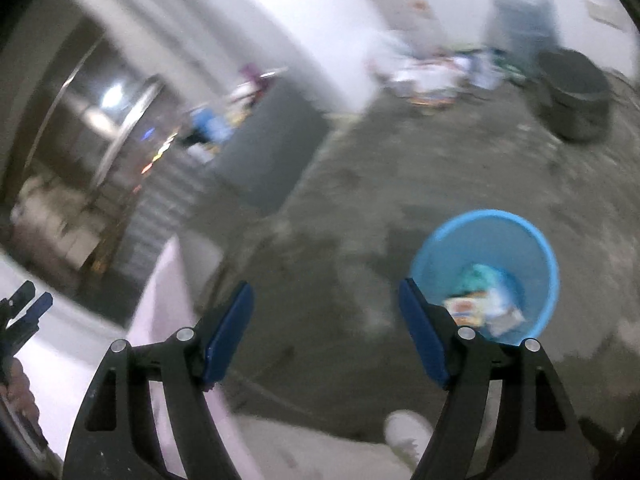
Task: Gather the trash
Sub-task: 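Move both tools back over the table toward the red-and-white snack bag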
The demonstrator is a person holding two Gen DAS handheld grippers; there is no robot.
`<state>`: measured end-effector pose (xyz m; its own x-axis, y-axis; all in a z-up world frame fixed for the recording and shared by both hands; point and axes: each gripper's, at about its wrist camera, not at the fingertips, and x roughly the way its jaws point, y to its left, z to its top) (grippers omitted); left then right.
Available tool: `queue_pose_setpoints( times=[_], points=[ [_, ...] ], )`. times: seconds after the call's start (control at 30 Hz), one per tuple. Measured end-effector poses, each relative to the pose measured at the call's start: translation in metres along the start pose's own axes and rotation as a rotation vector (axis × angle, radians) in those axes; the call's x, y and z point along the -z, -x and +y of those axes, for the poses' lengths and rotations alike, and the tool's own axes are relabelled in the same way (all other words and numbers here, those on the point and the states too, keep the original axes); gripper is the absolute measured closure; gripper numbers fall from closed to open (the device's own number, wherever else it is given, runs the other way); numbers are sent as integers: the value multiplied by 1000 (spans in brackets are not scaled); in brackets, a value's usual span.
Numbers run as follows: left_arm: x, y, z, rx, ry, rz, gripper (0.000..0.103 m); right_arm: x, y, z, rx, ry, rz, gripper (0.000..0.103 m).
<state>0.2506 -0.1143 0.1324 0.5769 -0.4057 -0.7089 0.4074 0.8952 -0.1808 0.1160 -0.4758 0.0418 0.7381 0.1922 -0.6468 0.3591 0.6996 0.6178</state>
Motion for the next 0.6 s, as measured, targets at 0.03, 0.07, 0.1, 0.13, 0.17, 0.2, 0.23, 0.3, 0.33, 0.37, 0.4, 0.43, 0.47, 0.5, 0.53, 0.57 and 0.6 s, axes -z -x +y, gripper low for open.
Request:
queue_pose_setpoints(
  times=[0.03, 0.07, 0.1, 0.13, 0.17, 0.2, 0.23, 0.3, 0.33, 0.37, 0.4, 0.43, 0.47, 0.5, 0.53, 0.57, 0.6],
  points=[
    [6, 21, 15, -38, 30, -32, 45, 3, 0, 11, -30, 23, 13, 31],
    [12, 40, 27, -76, 56, -57, 44, 7, 0, 23, -56, 48, 26, 31],
    [24, 64, 40, -122, 88, -86, 44, 10, -1, 31, -75, 67, 40, 31],
    [37, 85, 51, -157, 116, -112, 44, 16, -2, 43, -108, 89, 64, 31],
    [52, 106, 61, -191, 149, -135, 44, 20, -3, 51, -131, 103, 78, 31],
    [61, 118, 65, -205, 167, -144, 44, 24, -3, 60, -159, 120, 91, 31],
    [74, 133, 71, -220, 192, -157, 44, 31, -1, 73, -202, 150, 108, 31],
    [98, 159, 78, -240, 235, -190, 44, 42, 3, 93, -254, 195, 128, 31],
    [106, 165, 80, -247, 249, -201, 44, 46, 5, 98, -267, 209, 136, 31],
    [115, 172, 81, -255, 266, -212, 44, 50, 7, 105, -283, 222, 147, 31],
    [125, 180, 85, -262, 287, -222, 44, 53, 8, 110, -298, 229, 158, 31],
    [133, 184, 88, -266, 307, -229, 44, 58, 10, 117, -324, 236, 172, 31],
    [143, 187, 93, -269, 327, -231, 44, 61, 10, 122, -345, 242, 186, 31],
    [149, 189, 94, -270, 337, -229, 44, 64, 9, 129, -358, 250, 201, 31],
    [157, 191, 97, -274, 350, -229, 44, 65, 8, 134, -362, 259, 209, 31],
    [164, 193, 100, -278, 363, -229, 44, 67, 6, 141, -367, 273, 219, 31],
    [166, 192, 100, -280, 366, -229, 44, 68, 4, 148, -371, 287, 227, 31]
  ],
)
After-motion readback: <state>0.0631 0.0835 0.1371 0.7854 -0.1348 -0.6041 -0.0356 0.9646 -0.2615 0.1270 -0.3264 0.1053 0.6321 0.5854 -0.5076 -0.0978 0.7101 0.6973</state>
